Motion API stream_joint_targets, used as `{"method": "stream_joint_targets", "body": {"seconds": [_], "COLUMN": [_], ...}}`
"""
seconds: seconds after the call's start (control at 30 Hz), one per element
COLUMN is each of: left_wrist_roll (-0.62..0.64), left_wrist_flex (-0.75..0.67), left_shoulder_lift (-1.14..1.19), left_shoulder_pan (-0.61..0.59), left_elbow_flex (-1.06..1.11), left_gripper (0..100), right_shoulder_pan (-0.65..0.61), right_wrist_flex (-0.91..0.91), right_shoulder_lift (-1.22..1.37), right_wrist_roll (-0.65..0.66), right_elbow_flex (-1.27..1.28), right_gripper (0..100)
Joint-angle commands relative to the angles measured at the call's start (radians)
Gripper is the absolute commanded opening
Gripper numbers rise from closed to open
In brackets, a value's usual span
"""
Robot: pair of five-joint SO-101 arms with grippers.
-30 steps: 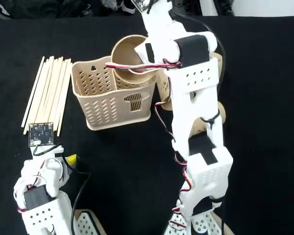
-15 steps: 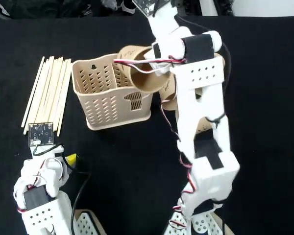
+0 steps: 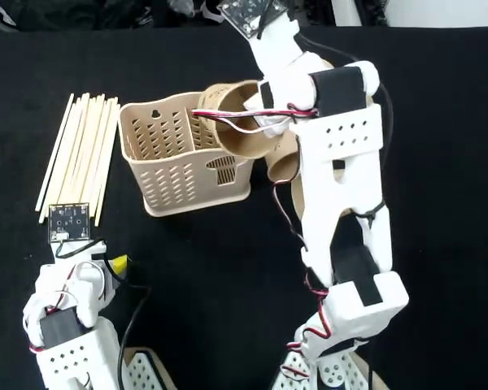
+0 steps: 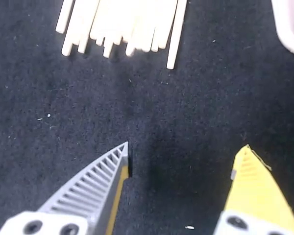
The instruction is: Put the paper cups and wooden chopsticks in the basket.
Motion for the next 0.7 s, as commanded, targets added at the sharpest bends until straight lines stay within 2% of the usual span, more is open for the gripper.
{"method": "stream_joint_targets", "body": {"seconds": [0.0,0.27,0.47,0.57,0.67], "left_wrist_roll": [-0.009,-0.009,-0.009,-0.009,-0.009], "left_wrist_flex": [-0.003,-0.003,-0.003,-0.005,-0.005], "left_shoulder_lift": [-0.006,-0.006,-0.006,-0.006,-0.006], "left_shoulder_pan": [0.008,0.007,0.007,0.007,0.007], "left_elbow_flex": [0.004,0.004,0.004,0.004,0.004], "left_gripper": [33,33,33,33,33], "right_shoulder_pan": [-0.049,-0.084,-0.057,-0.054,-0.046], "right_wrist_flex": [0.009,-0.143,-0.258,-0.213,-0.087], "right_shoulder_lift": [-0.047,-0.025,0.070,0.077,0.077], "right_wrist_roll": [0.005,-0.089,-0.087,-0.087,-0.080], "right_elbow_flex": [-0.071,-0.097,-0.099,-0.133,-0.236], "right_gripper": [28.5,28.3,28.3,28.3,28.3]}}
